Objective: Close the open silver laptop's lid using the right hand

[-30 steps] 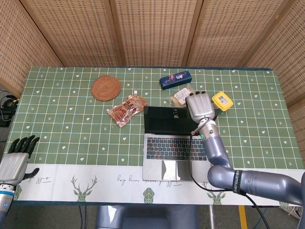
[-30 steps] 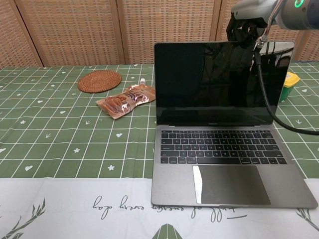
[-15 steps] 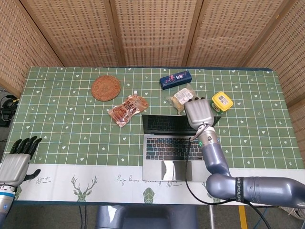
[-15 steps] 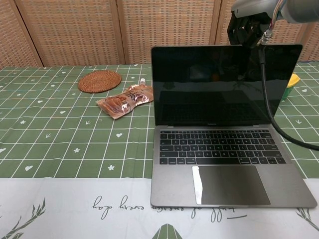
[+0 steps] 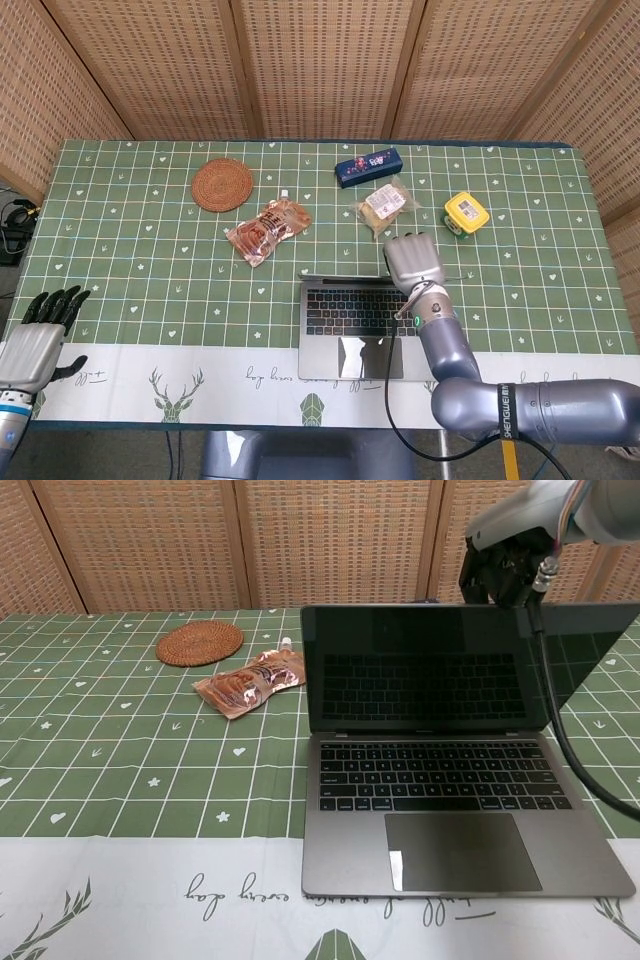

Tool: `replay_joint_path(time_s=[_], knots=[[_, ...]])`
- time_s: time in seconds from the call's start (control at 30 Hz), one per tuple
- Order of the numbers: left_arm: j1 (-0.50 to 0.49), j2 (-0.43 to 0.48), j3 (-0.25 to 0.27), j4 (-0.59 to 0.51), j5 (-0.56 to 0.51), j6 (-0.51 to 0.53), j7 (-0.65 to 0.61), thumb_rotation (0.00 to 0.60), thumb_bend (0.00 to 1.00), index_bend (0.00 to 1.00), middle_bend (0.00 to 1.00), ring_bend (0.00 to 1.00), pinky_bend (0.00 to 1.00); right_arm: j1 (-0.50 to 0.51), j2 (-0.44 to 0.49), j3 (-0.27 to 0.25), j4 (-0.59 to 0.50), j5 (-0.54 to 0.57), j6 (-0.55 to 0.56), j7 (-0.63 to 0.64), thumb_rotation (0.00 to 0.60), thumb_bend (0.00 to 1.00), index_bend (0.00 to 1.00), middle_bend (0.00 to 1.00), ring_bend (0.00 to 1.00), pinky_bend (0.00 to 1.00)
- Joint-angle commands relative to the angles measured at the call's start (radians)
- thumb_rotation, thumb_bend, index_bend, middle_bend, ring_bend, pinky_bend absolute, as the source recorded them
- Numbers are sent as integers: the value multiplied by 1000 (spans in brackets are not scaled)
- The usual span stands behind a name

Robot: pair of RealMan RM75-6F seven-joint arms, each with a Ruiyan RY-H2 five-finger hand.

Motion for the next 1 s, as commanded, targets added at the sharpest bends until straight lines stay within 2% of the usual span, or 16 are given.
replay_joint_path(time_s=[0.03,0.27,1.0], knots=[[1,1,1,-1,3,2,-2,600,249,0,0,0,0,17,8,-9,-22,49,-24,-6,600,1000,598,455,339,377],[-1,1,5,-1,10,-1,-5,600,250,0,0,0,0,55,16,-15,-54,149,-43,-14,600,1000,601,455,339,377],[1,5,9,-3,26,6,-13,600,249,0,0,0,0,163,-19,-33,-78,344,-34,-55,600,1000,598,450,339,378]])
